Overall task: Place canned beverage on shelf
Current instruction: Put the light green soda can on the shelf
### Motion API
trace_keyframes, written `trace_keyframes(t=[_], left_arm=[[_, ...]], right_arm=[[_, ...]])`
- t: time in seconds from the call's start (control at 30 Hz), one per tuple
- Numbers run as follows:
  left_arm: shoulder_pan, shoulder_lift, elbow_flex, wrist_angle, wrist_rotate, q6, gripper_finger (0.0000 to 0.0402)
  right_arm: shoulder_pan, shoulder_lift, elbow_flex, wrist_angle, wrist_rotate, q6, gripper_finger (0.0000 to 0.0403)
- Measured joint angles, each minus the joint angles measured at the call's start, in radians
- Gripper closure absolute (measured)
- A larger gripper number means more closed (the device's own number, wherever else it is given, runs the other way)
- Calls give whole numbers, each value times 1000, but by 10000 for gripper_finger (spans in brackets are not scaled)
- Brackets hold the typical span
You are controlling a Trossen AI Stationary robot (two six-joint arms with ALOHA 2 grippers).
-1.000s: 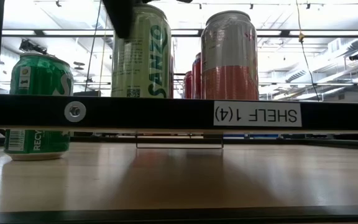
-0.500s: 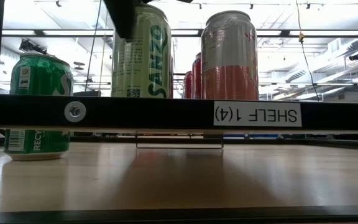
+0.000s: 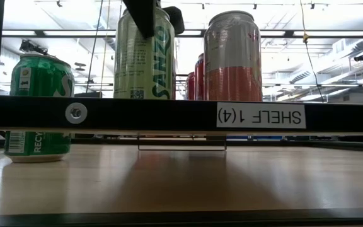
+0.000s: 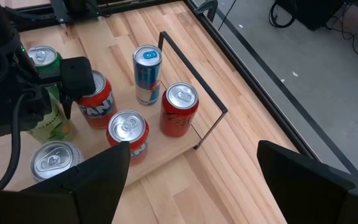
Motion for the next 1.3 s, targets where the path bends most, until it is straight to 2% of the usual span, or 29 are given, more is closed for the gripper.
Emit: trace_keyframes(t=[0.2, 0.67, 0.9, 1.3], left_arm=[[0, 0, 0, 6, 0, 0, 23], [0, 0, 0, 23, 13, -2, 81], [0, 0, 0, 80, 16, -8, 84], [5, 0, 0, 23, 15, -9, 82]], right_arm=[[0, 0, 0, 0, 0, -2, 41], [0, 0, 0, -1, 0, -3, 41], [0, 0, 0, -1, 0, -3, 41], [0, 0, 0, -1, 0, -3, 41]])
